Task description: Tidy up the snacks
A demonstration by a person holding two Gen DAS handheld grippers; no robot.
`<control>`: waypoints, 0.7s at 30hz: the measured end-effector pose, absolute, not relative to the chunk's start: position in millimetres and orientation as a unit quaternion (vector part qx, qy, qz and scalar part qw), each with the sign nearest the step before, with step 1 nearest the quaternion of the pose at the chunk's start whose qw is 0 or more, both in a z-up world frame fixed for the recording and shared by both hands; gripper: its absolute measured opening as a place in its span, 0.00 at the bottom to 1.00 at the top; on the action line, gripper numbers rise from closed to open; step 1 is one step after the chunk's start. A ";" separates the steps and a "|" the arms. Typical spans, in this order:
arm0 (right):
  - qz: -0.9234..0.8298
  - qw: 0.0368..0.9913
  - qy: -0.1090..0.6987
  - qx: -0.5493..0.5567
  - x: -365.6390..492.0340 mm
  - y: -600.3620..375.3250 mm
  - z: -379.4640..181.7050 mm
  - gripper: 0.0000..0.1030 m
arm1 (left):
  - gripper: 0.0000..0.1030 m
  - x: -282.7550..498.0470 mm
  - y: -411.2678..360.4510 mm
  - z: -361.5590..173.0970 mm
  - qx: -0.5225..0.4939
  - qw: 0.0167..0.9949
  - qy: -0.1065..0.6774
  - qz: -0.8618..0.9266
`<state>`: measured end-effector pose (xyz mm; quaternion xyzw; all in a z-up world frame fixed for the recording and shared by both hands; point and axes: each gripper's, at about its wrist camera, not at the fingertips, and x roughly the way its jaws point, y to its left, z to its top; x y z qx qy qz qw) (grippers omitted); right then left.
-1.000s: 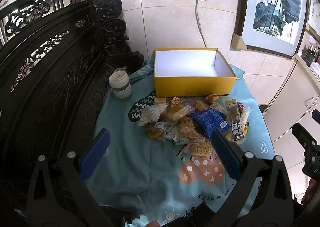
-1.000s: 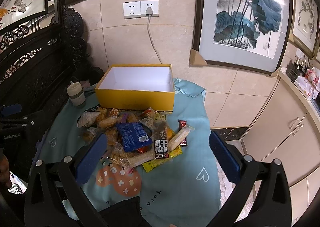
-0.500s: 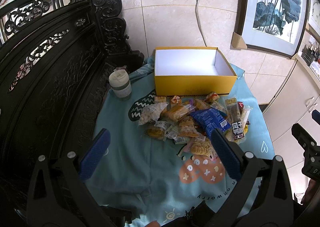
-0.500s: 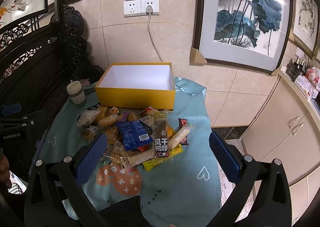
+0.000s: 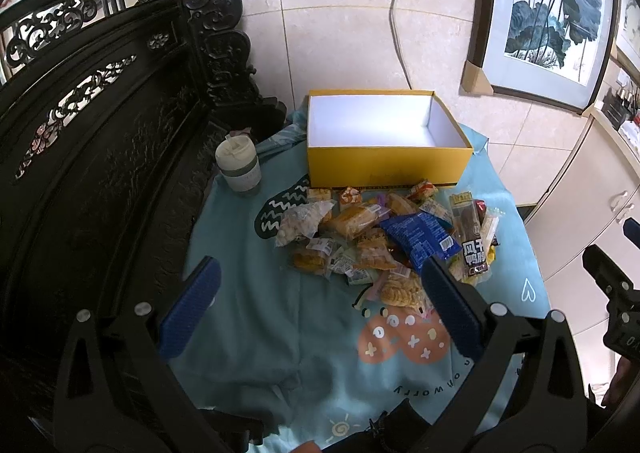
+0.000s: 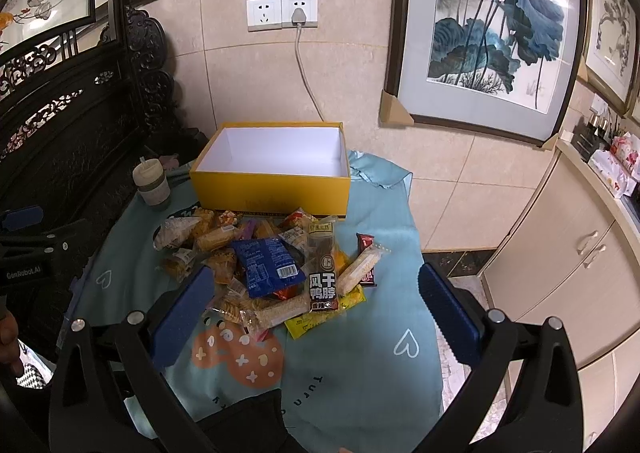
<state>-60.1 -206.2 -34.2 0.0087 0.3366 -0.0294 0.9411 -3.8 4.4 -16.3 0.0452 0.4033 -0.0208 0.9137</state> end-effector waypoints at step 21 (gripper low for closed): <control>-0.037 0.938 0.344 0.014 -58.6 -211.2 -31.8 0.99 | 0.98 0.3 2.1 -11.1 0.050 0.912 0.407 -0.026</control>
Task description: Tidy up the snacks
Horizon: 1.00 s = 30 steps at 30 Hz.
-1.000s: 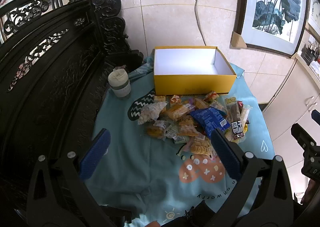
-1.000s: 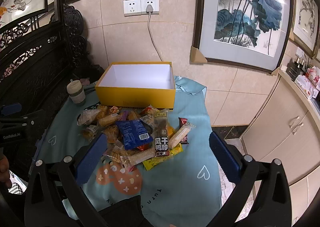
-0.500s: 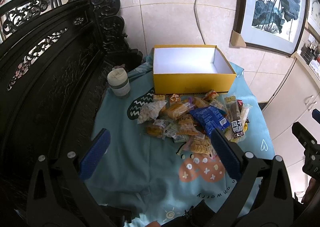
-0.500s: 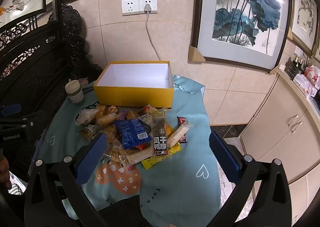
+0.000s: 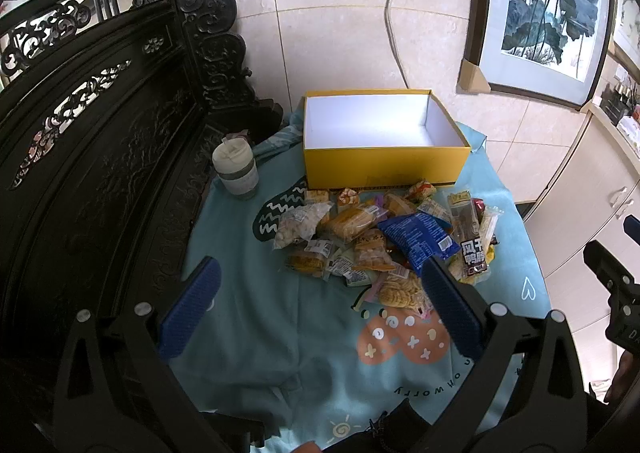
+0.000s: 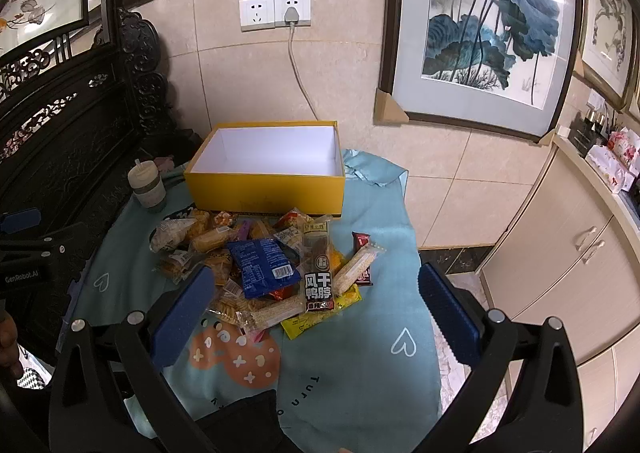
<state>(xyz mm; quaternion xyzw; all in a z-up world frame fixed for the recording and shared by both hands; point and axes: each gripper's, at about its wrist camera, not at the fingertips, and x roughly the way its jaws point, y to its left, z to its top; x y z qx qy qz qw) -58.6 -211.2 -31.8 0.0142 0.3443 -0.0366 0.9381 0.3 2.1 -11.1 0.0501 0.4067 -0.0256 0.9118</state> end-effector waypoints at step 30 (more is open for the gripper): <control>-0.009 0.862 0.505 0.029 93.3 -231.8 -194.7 0.99 | 0.98 135.2 9.8 -180.1 0.011 0.865 0.499 -0.050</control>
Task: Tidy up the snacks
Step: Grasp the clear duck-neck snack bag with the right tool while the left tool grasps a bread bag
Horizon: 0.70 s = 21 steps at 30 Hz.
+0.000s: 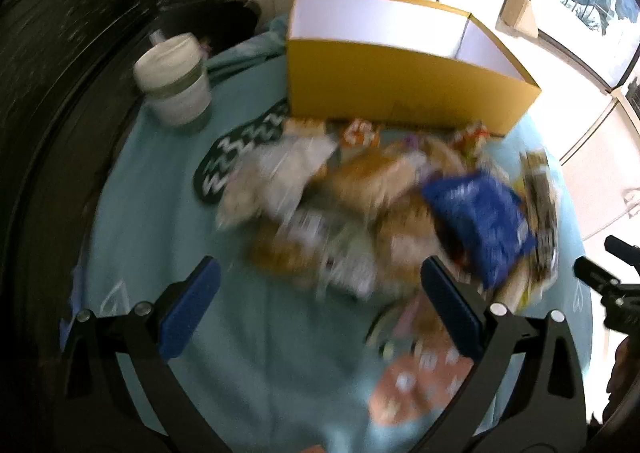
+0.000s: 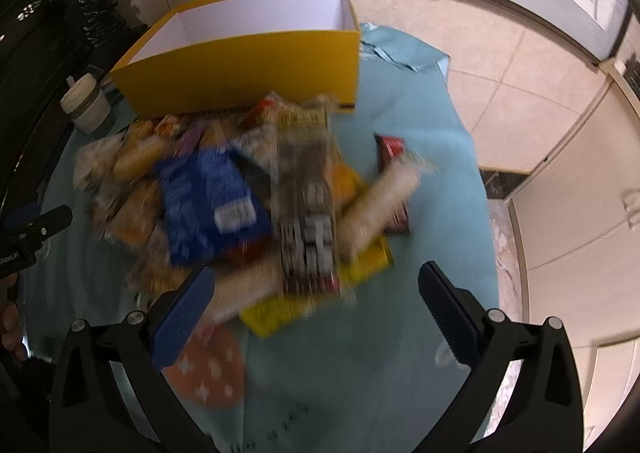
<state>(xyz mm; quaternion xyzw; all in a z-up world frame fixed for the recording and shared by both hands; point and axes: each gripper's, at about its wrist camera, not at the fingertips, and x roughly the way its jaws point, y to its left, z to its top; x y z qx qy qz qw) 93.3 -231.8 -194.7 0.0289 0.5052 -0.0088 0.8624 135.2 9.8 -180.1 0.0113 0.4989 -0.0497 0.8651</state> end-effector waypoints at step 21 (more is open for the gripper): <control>0.025 0.839 0.543 0.018 165.8 -227.6 -254.9 0.57 | 0.98 222.4 -50.4 -243.4 0.014 0.855 0.501 -0.135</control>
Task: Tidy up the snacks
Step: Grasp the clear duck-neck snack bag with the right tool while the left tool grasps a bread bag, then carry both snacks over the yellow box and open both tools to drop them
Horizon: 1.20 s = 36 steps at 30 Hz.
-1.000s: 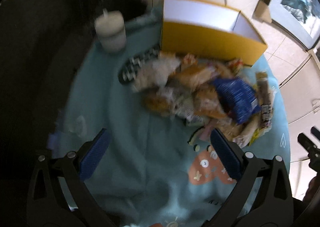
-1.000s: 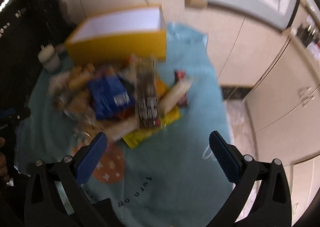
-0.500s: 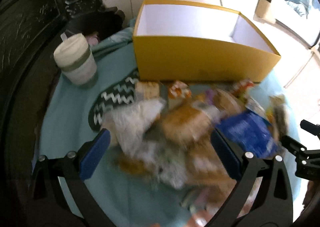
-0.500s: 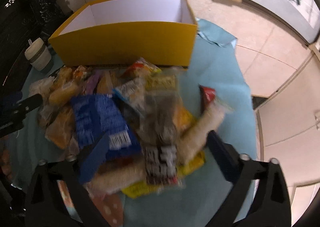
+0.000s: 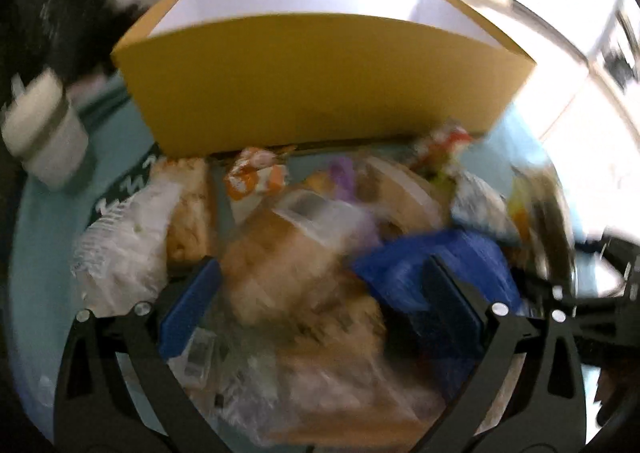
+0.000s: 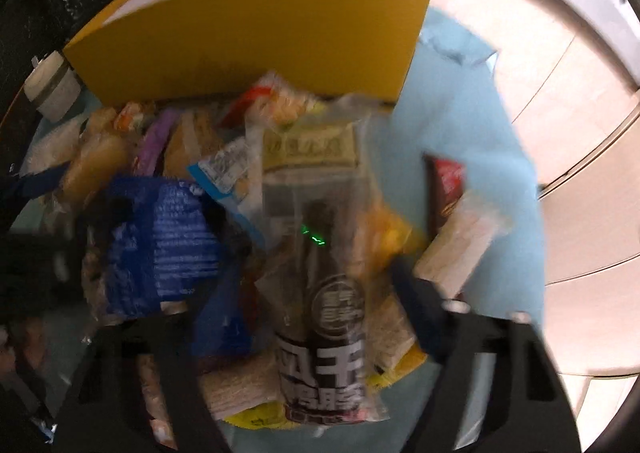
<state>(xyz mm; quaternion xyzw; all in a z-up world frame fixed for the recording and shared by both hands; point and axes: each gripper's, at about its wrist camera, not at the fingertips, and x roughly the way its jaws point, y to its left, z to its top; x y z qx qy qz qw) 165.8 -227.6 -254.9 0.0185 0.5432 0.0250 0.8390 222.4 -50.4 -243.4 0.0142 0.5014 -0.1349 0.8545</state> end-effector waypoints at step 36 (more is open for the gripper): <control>0.139 0.914 0.374 0.077 186.8 -245.5 -62.5 0.27 | 0.37 216.0 -20.8 -67.5 -0.131 0.916 0.324 -0.196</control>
